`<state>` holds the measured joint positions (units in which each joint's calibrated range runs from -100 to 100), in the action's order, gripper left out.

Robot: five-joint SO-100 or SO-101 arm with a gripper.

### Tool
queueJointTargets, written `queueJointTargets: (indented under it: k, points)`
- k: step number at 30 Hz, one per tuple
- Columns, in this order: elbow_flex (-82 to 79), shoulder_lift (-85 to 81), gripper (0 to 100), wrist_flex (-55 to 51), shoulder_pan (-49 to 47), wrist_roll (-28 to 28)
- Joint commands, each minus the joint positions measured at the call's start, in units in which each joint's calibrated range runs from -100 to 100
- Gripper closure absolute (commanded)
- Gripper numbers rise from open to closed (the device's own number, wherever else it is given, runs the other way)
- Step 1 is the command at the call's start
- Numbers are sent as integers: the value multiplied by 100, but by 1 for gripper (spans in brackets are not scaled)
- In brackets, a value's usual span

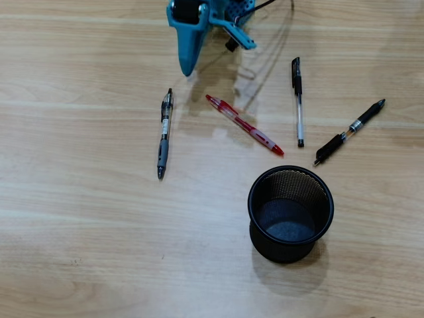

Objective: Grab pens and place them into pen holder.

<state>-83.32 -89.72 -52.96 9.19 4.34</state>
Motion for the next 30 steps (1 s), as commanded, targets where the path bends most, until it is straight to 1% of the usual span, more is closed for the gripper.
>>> queueJointTargets:
  k: [1,4,5,7,10,15,16,19,22,26,30]
  points:
    - [1463,1299,98,-12,-55,299]
    - [2097,2097,98,-139,-174,492]
    - [2477,2564,98,-349,-211,634]
    - [2911,3023,98,-613,-247,864]
    - [3590,3694,98,-1215,-238,1351]
    - [5146,4993,98,-2272,-229,2382]
    - [5807,5494,97,-2682,-229,2817]
    - [6694,6242,97,-3164,-256,3419]
    - [7291,6938,97,-3356,-275,3676]
    - [7735,7694,97,-3228,-293,3728]
    - [7807,8186,97,-3010,-302,3733]
